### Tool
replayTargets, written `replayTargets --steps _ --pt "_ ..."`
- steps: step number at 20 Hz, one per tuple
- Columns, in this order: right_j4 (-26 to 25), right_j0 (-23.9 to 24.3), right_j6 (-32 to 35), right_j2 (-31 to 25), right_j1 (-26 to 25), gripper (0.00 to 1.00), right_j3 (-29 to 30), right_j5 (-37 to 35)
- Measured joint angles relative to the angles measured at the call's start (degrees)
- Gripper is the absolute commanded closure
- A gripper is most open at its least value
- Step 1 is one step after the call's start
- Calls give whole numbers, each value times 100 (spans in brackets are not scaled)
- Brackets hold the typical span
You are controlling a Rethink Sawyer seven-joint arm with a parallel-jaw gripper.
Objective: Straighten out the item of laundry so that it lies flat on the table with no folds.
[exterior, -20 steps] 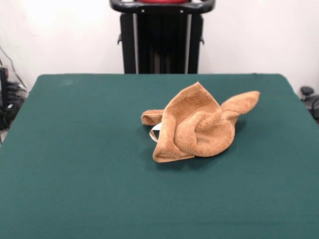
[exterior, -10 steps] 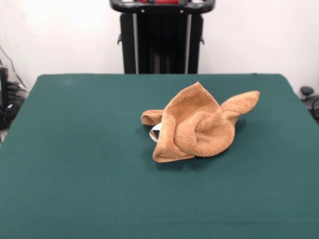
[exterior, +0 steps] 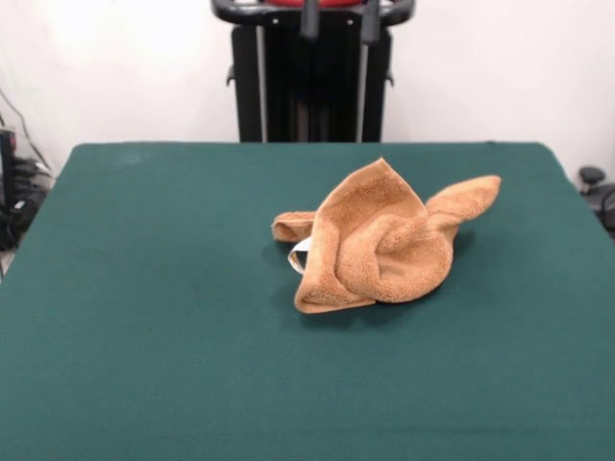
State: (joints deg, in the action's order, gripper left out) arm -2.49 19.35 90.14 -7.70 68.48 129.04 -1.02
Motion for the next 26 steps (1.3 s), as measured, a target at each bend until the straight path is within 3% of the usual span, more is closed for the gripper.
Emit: replayTargets --steps 26 --pt "188 -835 1 625 -1255 0 -12 1281"
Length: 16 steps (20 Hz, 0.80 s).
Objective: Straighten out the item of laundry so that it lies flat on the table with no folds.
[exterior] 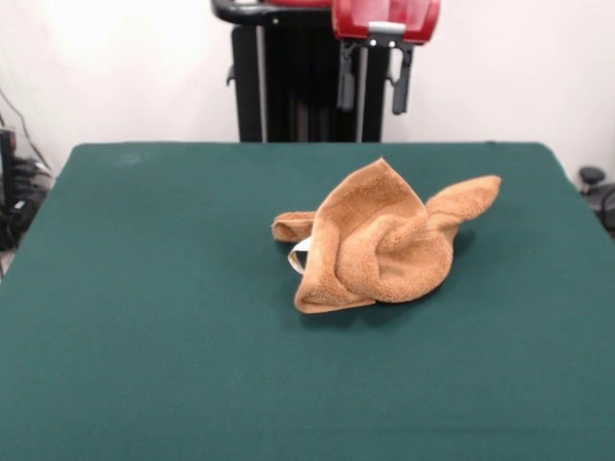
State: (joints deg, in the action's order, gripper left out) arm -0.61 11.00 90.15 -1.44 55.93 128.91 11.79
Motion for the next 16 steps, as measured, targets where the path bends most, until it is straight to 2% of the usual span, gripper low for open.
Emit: replayTargets --steps 3,10,12,16 --pt "144 -192 0 201 -83 0 0 0" --pt "163 -271 0 361 -128 0 -2 1" --pt "124 -239 0 357 -130 0 -16 -1" --pt "-309 -23 0 300 -134 0 -141 -43"
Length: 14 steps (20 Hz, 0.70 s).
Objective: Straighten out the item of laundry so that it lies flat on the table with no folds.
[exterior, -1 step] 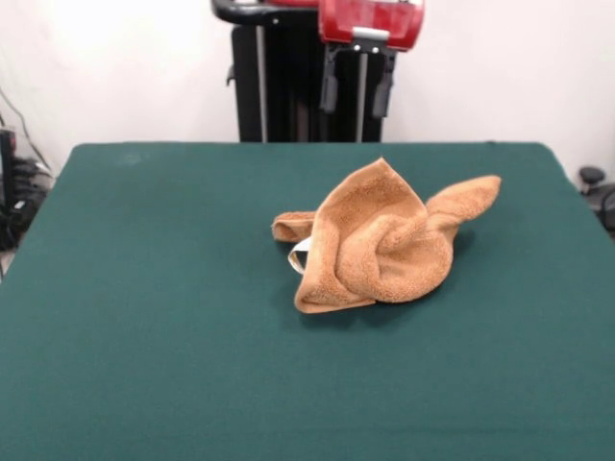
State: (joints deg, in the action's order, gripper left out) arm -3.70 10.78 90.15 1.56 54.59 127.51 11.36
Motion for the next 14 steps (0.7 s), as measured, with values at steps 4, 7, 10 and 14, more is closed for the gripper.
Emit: replayTargets --steps 4,7,10,14 --pt "-647 181 0 -131 -25 0 -186 -266" --pt "-1232 347 0 -374 -29 0 -317 -628" --pt "-1667 496 0 -673 -31 0 -395 -1004" --pt "-2241 732 0 -1303 -31 0 -452 -1661"
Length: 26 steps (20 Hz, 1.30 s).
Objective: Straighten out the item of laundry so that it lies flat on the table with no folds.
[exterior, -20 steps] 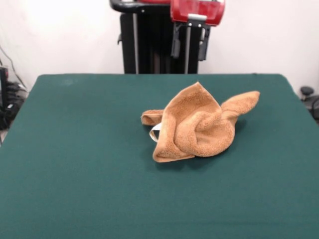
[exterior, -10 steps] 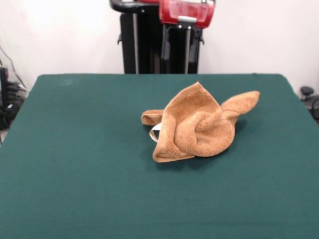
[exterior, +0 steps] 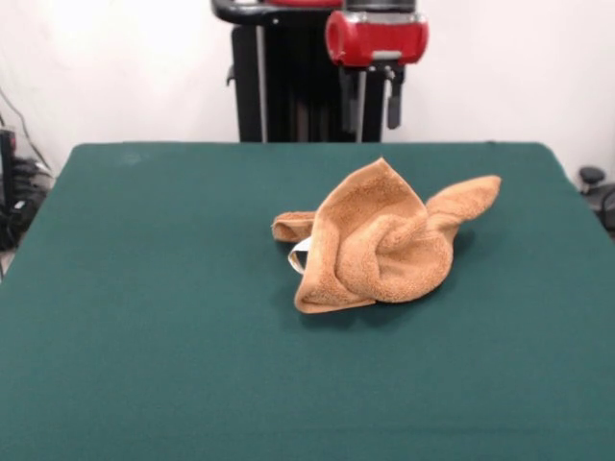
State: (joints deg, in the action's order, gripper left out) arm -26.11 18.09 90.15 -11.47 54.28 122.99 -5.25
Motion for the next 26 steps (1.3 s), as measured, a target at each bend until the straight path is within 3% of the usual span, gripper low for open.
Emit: replayTargets --steps 10,14,19,26 --pt "-643 635 0 -1170 35 0 15 -674" --pt "-851 1250 -2 -1989 170 0 43 -809" --pt "-914 1749 -4 -2675 316 0 46 -975" --pt "-999 2074 -75 -3388 459 0 47 -1393"
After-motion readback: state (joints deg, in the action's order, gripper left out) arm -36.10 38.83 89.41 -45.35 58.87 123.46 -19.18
